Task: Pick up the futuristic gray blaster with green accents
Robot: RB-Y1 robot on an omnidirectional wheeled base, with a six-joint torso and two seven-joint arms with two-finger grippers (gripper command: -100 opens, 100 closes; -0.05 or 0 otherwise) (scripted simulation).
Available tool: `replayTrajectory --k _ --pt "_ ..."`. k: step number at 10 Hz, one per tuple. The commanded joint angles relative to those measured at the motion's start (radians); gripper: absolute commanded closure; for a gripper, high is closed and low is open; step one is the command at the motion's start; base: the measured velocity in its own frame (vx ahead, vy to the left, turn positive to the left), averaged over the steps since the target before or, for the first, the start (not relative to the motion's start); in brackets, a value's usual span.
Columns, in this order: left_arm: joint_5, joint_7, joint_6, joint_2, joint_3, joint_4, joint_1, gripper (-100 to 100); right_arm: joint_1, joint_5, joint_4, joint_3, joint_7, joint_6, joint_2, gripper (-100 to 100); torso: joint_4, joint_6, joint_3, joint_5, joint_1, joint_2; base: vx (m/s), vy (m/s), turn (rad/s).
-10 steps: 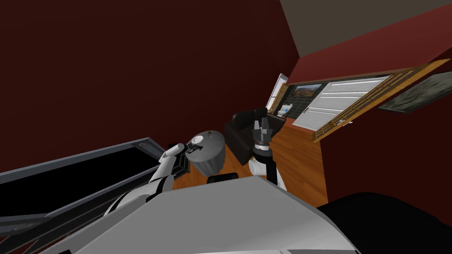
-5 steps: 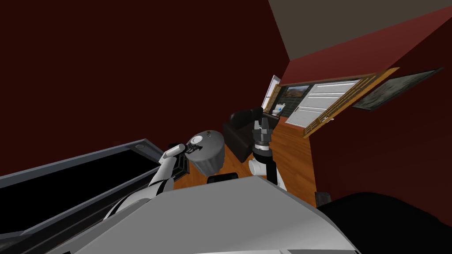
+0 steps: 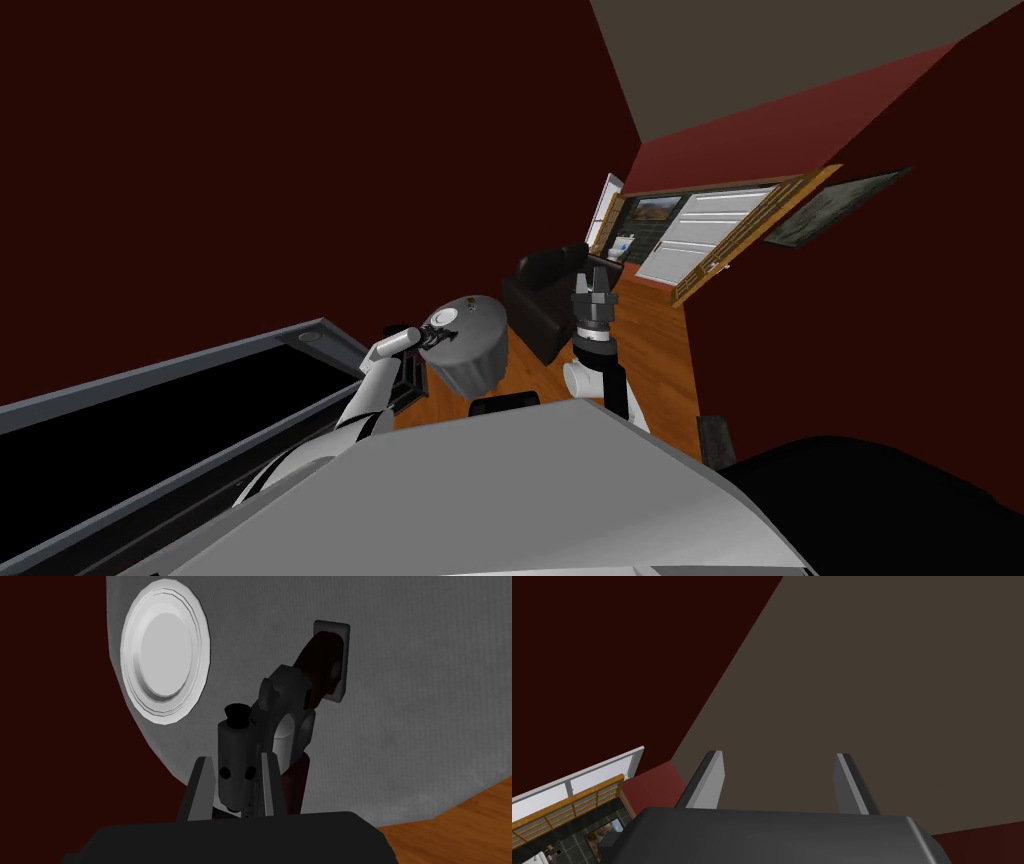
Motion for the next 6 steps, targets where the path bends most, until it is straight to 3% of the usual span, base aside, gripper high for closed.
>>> replayTrajectory --k 1,2,4,5,6 --pt "-0.050 0.050 0.003 -0.017 -0.016 -0.050 0.037 100 0.000 0.000 0.000 0.000 0.000 0.000 0.000 0 0.000 0.000 0.000 0.000 0.000 0.000 -0.061 0.074 -0.336" --pt "-0.062 0.077 0.003 -0.017 -0.016 -0.075 0.037 100 0.000 0.000 0.000 0.000 0.000 0.000 0.000 0 0.000 0.003 0.001 0.001 0.002 0.002 -0.092 0.095 -0.242" --pt "-0.062 0.114 0.003 -0.017 -0.016 -0.075 0.037 100 0.000 0.000 0.000 0.000 0.000 0.000 0.000 0 0.001 -0.001 0.002 0.000 0.002 0.003 -0.029 0.030 0.026" --pt "-0.109 0.152 0.004 -0.033 -0.032 -0.124 0.071 100 0.000 0.000 0.000 0.000 0.000 0.000 0.000 0 0.001 0.000 0.001 0.000 0.000 0.001 -0.052 0.064 -0.350" --pt "-0.122 0.179 0.004 -0.033 -0.032 -0.145 0.071 100 0.000 0.000 0.000 0.000 0.000 0.000 0.000 0 0.001 0.003 0.002 0.001 0.001 0.002 -0.081 0.110 -0.235"
